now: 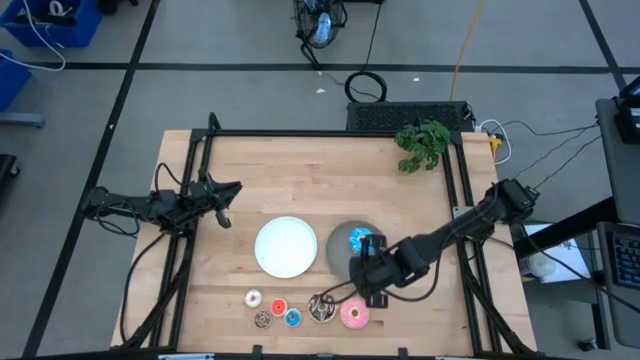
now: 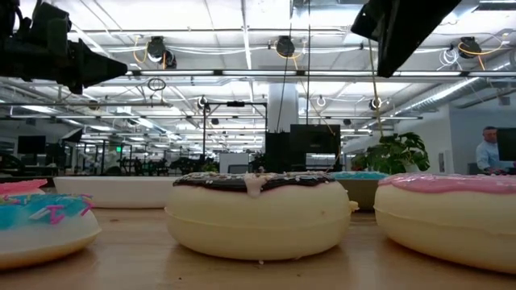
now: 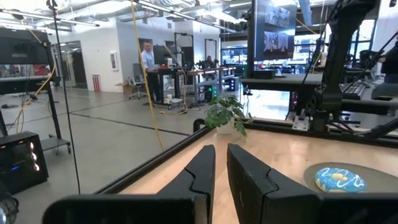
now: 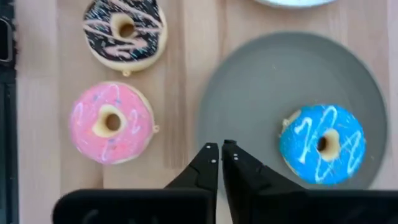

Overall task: Pick & Place donuts
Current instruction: Put the large pink donut on the gray plate

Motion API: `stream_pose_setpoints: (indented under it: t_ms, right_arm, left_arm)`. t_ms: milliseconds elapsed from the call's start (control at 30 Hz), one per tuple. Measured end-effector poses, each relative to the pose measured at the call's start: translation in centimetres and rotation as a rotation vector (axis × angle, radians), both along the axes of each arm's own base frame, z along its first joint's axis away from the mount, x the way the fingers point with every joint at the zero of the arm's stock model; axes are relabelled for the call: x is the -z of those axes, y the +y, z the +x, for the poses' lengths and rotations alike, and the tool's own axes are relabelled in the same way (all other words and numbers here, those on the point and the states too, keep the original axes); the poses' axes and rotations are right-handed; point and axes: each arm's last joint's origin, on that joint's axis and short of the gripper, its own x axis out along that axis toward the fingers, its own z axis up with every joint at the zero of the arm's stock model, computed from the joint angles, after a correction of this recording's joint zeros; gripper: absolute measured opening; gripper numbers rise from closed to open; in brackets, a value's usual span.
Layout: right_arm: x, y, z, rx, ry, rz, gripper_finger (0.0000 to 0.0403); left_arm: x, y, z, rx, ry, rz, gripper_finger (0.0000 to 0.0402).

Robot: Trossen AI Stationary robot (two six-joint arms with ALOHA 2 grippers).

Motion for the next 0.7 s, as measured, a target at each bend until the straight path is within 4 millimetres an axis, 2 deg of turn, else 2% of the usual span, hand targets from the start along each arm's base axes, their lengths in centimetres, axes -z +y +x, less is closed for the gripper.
stream_pose_setpoints:
  t_ms: [267,700]
  right_arm:
    - [-0.5,0.7,1.0,-0.043,-0.117,0.046,0.0047]
    - [-0.9,1.4,1.5,-0.084,-0.202,0.073,0.0022]
  left_arm:
    - [0.1,0.0,0.0,0.0,0.011,0.002,0.0047]
    - [0.1,0.0,0.0,0.0,0.011,0.002,0.0047]
